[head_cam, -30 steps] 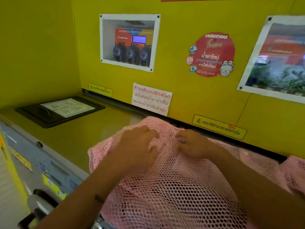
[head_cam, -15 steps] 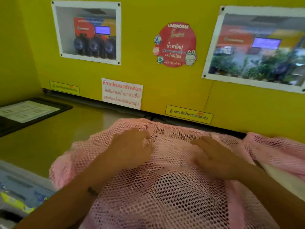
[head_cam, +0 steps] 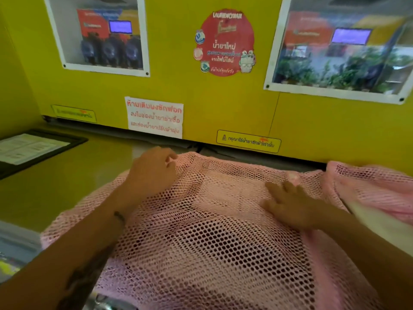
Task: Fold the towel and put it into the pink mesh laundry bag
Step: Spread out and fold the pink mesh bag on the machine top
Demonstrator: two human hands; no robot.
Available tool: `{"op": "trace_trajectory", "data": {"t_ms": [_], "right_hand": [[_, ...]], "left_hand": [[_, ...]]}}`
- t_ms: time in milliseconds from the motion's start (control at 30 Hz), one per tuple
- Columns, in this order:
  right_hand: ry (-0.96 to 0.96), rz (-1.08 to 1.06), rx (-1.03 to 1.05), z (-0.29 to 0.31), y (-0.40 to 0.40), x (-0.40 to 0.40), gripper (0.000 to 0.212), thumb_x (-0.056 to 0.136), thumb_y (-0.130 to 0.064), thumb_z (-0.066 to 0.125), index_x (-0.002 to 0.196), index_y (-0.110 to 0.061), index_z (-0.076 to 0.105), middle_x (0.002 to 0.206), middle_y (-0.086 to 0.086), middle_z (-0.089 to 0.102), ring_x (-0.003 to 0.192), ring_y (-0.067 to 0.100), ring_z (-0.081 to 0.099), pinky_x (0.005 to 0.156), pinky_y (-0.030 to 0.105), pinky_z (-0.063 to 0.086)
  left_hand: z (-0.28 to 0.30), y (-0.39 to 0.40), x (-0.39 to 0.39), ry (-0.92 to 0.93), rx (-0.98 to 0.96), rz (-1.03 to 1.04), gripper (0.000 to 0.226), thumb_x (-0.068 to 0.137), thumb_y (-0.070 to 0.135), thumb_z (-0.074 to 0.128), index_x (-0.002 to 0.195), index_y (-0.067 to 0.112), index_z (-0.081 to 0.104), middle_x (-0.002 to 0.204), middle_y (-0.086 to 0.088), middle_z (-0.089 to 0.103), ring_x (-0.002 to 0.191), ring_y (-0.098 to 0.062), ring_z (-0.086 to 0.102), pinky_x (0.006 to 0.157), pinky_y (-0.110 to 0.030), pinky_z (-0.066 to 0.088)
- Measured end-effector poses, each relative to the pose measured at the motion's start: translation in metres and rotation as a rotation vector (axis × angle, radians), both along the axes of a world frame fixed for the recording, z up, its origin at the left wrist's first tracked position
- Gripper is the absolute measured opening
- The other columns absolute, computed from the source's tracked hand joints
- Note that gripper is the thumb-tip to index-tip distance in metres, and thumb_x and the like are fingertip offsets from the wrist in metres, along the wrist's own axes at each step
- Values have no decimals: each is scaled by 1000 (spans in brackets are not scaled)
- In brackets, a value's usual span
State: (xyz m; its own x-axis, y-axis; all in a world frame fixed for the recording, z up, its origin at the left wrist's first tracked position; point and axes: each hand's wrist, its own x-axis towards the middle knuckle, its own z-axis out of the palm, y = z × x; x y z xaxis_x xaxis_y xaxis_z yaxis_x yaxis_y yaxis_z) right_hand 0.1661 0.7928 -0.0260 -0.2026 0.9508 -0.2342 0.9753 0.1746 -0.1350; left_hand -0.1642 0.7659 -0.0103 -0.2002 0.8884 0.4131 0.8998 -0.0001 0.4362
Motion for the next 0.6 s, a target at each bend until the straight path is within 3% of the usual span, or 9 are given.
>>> {"op": "trace_trajectory", "data": {"t_ms": [67,133,200,267,333,400,467,600], "right_hand": [[-15,-18,-15,-5,-1,-2,108,55,-92,4,151,-43,-4,165,13,-3,150,42,-6,116,66,8],[-17,-33,6,-10,-5,-4,111,51,-96,-3,150,-45,-4,165,12,1,150,43,-1,114,69,10],[-28,-52,37,-15,-9,-4,116,45,-99,-11,148,-46,-4,164,12,6,149,42,5,112,71,14],[-41,-70,47,-19,-12,-2,119,41,-99,-14,148,-46,-5,163,12,8,148,42,7,111,71,16],[-49,-74,49,-21,-14,1,123,39,-99,-16,149,-44,-8,162,12,9,148,42,7,111,71,15],[-47,-79,52,-21,-12,2,122,40,-100,-15,148,-45,-9,161,13,12,148,42,8,111,72,14],[-37,-91,59,-23,-9,1,118,42,-100,-12,147,-47,-6,160,14,15,148,42,10,111,73,14],[-49,-123,64,-18,-18,-6,112,48,-97,-11,148,-47,-4,162,12,10,148,44,6,110,74,14]], "left_hand": [[-1,15,-12,14,-82,51,33,90,38,50,120,28,60,125,-4,61,110,-22,56,99,-47,47],[-10,22,-18,85,-316,51,60,85,61,38,138,34,45,149,-8,43,134,-31,40,110,-58,33],[-20,21,-17,201,-517,46,69,81,76,34,142,43,36,156,-7,31,142,-37,27,113,-63,19],[-18,20,-16,95,-440,37,49,79,69,47,118,43,57,132,-1,53,127,-33,46,109,-58,30],[-6,19,-12,-86,-224,38,20,81,50,54,91,34,63,100,9,65,98,-21,60,97,-47,45],[4,23,-11,-120,-89,74,12,90,31,50,94,30,61,92,7,67,81,-15,59,78,-35,48],[10,31,-11,-85,-35,124,18,95,25,45,105,26,59,93,4,65,77,-16,56,69,-31,41],[0,50,-15,15,-217,119,26,87,33,55,107,21,67,106,-1,69,88,-21,62,79,-33,51]]}}
